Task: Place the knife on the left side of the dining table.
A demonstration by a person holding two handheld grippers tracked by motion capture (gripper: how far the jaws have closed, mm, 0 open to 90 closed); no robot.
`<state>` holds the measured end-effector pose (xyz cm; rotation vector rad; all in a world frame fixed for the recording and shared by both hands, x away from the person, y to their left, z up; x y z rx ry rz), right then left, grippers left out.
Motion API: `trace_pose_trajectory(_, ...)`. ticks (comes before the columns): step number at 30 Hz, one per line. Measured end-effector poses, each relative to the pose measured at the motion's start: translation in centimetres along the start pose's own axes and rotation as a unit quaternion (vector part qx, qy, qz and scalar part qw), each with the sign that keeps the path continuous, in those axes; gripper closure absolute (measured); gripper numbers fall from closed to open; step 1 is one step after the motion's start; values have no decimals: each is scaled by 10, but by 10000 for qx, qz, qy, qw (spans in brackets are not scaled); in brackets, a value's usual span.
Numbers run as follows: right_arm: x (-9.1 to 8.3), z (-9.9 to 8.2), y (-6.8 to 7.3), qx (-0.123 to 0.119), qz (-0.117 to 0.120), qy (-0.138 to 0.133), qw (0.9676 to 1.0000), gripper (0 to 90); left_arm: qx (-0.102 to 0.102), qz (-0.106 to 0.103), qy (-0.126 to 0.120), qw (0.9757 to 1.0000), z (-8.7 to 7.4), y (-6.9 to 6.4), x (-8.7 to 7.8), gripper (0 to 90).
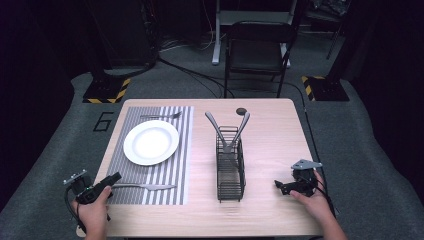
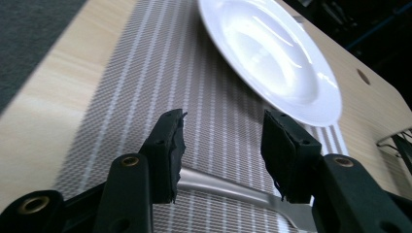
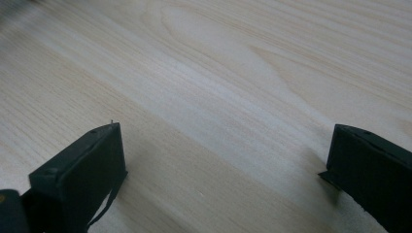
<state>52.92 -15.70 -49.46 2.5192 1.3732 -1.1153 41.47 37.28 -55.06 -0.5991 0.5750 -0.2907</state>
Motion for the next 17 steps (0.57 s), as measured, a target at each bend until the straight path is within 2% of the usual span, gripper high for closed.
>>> trace_pose_trajectory(4, 0, 0, 0, -2, 1, 2, 10000, 0, 181, -187, 47, 9997, -2, -14, 8, 491)
trace_pose_trajectory(9, 0, 0, 0, 2, -1, -1, 10000, 0, 563, -492, 333, 9966, -12, -30, 19, 474)
trace_pose_trajectory(10, 0, 0, 0, 0, 5, -1, 10000, 0, 705, -516, 388, 9954, -14, -31, 21, 466)
trace_pose_trajectory(11, 0, 0, 0, 1, 3, -1, 10000, 0, 721, -540, 434, 9950, -16, -34, 23, 460)
trace_pose_trajectory(13, 0, 0, 0, -2, 4, -2, 10000, 0, 953, -563, 571, 9922, -19, -36, 25, 453)
trace_pose_trajectory(15, 0, 0, 0, 2, 0, -1, 10000, 0, 1025, -582, 604, 9912, -21, -39, 28, 452)
trace_pose_trajectory(17, 0, 0, 0, -3, -9, 0, 10000, 0, 1079, -510, 660, 9907, -22, -41, 30, 450)
Point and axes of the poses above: each handheld gripper's, and its own axes: x roughly forward along the jaws, z roughly out of its top, y roughly to its left, the point moved 10 cm from there along x, roughly forward along the jaws, and after that the axes turned 9 degrees about -z, right-handed, at the moved point
